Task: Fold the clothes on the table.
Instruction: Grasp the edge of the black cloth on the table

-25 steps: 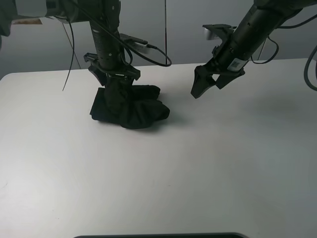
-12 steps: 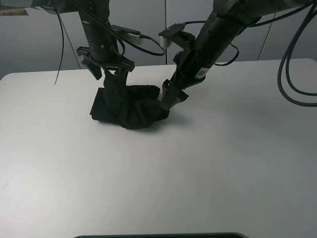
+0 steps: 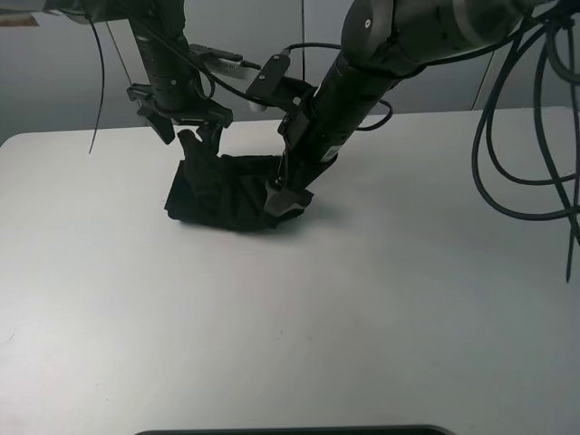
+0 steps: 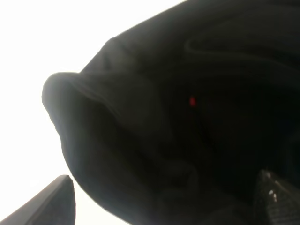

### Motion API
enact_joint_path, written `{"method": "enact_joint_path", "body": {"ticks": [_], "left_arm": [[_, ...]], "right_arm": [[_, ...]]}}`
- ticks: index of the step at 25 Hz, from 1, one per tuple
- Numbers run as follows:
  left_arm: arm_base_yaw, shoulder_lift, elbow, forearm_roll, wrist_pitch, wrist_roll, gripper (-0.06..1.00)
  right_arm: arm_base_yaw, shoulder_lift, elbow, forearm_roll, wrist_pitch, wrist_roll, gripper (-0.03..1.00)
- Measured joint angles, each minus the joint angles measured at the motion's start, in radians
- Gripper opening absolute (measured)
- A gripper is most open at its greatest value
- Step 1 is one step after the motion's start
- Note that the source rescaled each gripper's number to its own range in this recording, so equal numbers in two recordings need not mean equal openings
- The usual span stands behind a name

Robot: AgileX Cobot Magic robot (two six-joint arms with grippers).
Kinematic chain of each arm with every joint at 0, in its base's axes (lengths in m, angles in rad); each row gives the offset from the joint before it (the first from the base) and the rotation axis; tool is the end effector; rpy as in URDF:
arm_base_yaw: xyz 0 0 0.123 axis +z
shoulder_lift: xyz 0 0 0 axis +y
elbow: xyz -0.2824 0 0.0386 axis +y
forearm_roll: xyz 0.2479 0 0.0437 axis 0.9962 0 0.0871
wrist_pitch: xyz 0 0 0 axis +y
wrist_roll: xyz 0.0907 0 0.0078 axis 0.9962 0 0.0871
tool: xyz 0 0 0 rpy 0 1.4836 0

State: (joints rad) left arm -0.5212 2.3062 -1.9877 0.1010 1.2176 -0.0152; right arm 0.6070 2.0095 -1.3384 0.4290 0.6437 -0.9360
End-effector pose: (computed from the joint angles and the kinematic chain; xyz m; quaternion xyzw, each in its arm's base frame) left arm 0.4190 -0.2307 0.1804 0.2636 0.9615 0.0305 0.0715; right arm 0.3233 0.2523 0.1607 -0.5666 0.7919 0.1255 0.1900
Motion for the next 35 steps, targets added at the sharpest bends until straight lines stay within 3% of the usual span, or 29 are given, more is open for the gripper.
{"method": "enact_joint_path", "body": {"ticks": [13, 19, 26, 35], "left_arm": [[0.044, 0.002, 0.000, -0.011, 0.013, 0.033, 0.98], [0.061, 0.002, 0.096, -0.007, 0.007, 0.028, 0.98], [0.091, 0.002, 0.210, -0.005, 0.004, 0.024, 0.98], [0.130, -0.012, 0.244, -0.056, 0.008, 0.049, 0.98]], "right_arm": [[0.027, 0.049, 0.000, 0.039, -0.139, -0.085, 0.99], [0.031, 0.085, 0.000, 0.139, -0.139, -0.098, 0.98], [0.031, 0.088, 0.002, 0.158, -0.137, -0.093, 0.98], [0.031, 0.088, 0.000, 0.168, -0.142, -0.060, 0.98]]}}
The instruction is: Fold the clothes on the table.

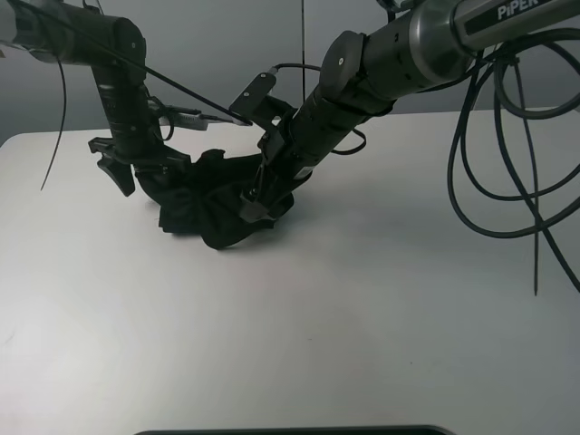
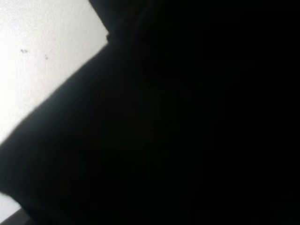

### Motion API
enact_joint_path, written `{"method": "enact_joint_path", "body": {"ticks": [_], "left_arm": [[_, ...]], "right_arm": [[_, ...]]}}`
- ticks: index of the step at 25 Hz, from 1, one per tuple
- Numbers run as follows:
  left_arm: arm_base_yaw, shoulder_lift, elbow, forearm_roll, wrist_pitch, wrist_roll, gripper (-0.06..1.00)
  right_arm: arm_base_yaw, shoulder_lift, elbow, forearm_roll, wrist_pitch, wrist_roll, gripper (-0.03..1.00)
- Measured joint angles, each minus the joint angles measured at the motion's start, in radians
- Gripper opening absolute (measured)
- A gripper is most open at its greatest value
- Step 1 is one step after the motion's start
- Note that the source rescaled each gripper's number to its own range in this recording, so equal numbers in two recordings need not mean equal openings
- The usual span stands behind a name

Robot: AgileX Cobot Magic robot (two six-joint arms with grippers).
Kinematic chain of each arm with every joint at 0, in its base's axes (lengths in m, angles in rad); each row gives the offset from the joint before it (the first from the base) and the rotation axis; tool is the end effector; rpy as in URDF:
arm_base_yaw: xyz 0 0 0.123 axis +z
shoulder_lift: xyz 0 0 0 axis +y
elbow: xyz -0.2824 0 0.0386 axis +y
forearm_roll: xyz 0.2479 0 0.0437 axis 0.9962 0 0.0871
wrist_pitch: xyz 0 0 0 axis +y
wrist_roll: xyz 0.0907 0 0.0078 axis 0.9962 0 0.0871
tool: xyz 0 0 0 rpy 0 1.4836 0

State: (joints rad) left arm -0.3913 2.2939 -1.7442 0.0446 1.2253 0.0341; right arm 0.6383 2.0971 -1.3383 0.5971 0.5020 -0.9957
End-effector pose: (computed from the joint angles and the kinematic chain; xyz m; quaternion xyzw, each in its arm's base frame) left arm 0.4076 -0.1640 0.1266 -0.2193 -0.9737 -0.0306 0.0539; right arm 0.3266 0.2731 0.1309 -0.5293 0.8052 0.1531 0.2193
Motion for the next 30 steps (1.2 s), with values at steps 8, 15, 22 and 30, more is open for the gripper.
{"method": "enact_joint_path", "body": {"ticks": [8, 15, 22, 30], "left_arm": [[0.021, -0.137, -0.002, -0.111, -0.009, 0.025, 0.98], [0.021, -0.283, -0.002, -0.018, -0.009, 0.067, 0.98], [0.027, -0.501, -0.002, 0.039, -0.005, 0.071, 0.98], [0.140, -0.816, 0.175, 0.016, -0.009, 0.074, 0.98]], "right_arm": [[0.000, 0.002, 0.004, -0.011, 0.023, 0.102, 0.98], [0.000, -0.081, 0.004, -0.211, 0.050, 0.322, 0.98], [-0.034, -0.300, 0.005, -0.508, 0.108, 0.604, 0.98], [-0.179, -0.611, 0.162, -0.532, 0.162, 0.683, 0.98]]}}
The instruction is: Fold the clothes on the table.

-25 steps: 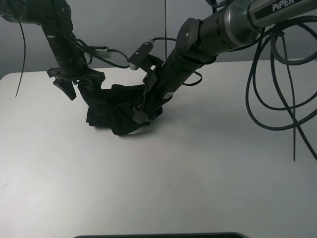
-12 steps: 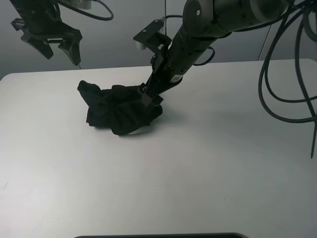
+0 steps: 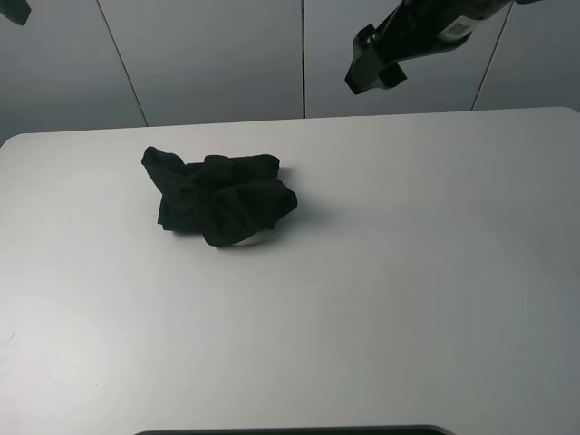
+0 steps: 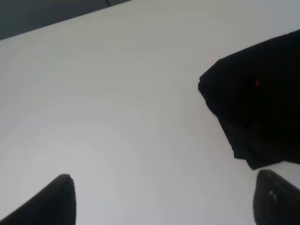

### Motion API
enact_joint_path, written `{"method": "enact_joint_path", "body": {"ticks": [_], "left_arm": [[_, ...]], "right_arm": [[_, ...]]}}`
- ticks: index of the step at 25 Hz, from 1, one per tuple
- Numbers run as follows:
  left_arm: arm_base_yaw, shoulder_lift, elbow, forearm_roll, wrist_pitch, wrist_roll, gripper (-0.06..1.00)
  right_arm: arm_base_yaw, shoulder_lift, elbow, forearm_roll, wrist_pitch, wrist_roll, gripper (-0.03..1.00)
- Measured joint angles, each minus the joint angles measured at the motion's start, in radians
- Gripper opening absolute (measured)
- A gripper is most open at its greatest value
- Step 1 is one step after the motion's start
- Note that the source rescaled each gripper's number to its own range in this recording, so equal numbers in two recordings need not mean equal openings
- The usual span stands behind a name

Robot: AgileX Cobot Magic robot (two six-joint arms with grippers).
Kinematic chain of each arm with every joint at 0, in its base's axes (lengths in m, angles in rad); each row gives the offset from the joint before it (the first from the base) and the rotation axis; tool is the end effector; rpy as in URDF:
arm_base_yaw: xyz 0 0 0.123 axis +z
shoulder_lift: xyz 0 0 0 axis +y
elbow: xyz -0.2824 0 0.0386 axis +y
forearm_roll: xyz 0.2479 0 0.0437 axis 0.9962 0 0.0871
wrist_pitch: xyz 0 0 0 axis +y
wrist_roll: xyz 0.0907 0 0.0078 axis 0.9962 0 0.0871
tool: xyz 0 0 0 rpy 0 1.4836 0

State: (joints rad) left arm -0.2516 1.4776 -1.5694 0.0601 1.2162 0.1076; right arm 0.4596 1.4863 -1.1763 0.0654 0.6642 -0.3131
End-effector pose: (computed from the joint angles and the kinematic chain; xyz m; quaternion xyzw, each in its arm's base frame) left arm 0.2930 -0.0700 0.3957 0.1748 0.9482 0.0109 0.2650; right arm 0.2865 0.1459 0.3031 -0.3386 0.8788 0.0521 0.3322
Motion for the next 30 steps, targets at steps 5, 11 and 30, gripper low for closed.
{"method": "enact_joint_path", "body": {"ticks": [5, 11, 30], "left_arm": [[0.029, -0.287, 0.242, -0.007, 0.004, -0.027, 0.98], [0.031, -0.647, 0.517, -0.007, 0.007, -0.044, 1.00], [0.031, -1.472, 0.855, -0.116, 0.013, -0.044, 1.00]], "right_arm": [[-0.009, -0.203, 0.137, 0.004, 0.053, 0.046, 0.98], [-0.011, -0.434, 0.288, 0.004, 0.152, 0.124, 0.98], [-0.011, -1.248, 0.568, 0.001, 0.339, 0.178, 0.98]]}}
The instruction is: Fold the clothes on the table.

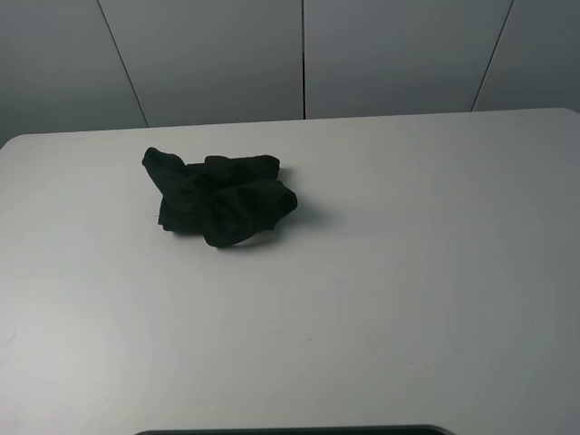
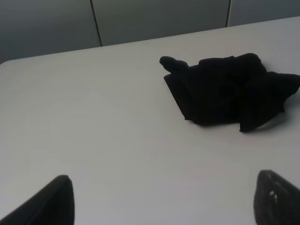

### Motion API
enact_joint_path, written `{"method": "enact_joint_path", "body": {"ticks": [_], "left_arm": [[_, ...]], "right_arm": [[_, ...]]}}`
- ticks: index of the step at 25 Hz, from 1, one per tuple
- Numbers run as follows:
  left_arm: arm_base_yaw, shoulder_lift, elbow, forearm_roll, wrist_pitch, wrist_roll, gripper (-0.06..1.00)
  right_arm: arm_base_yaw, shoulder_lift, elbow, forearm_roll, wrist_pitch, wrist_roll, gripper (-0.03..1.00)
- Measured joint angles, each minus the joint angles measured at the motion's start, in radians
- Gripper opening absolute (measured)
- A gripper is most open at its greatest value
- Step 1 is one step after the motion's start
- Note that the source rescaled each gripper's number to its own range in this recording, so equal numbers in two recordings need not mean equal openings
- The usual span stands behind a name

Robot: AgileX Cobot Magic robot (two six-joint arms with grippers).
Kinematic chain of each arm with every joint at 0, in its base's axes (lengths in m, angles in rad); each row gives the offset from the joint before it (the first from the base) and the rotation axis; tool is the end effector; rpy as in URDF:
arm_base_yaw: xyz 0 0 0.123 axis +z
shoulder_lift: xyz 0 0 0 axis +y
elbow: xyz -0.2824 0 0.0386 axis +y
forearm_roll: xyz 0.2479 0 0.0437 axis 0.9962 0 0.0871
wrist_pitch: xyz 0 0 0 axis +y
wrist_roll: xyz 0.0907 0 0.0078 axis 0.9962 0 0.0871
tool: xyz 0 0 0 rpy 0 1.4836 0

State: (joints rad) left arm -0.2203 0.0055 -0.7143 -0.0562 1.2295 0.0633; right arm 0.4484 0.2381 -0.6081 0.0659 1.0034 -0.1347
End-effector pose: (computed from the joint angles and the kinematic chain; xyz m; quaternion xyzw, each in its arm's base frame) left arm -0.0401 0.0040 0.3194 0.1253 0.8329 -0.0695 0.5345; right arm 0.0227 0.0165 0.3103 -0.2487 0.8349 0.1090 0.4788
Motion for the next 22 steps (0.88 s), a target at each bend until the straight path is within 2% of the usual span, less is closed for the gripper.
{"method": "enact_joint_path", "body": {"ticks": [8, 12, 17, 22], "left_arm": [[0.000, -0.002, 0.099, -0.021, 0.002, 0.000, 1.00], [0.000, -0.005, 0.150, -0.038, -0.002, 0.000, 1.00], [0.000, -0.006, 0.177, -0.054, -0.108, -0.002, 1.00], [0.000, -0.006, 0.199, -0.058, -0.140, -0.002, 1.00]], "right_arm": [[0.000, -0.175, 0.053, -0.004, 0.119, 0.017, 0.98], [0.000, -0.207, 0.082, -0.004, 0.116, 0.052, 0.98], [0.000, -0.214, 0.094, -0.006, 0.098, 0.060, 0.98], [0.000, -0.216, 0.094, -0.006, 0.092, 0.062, 0.98]]}}
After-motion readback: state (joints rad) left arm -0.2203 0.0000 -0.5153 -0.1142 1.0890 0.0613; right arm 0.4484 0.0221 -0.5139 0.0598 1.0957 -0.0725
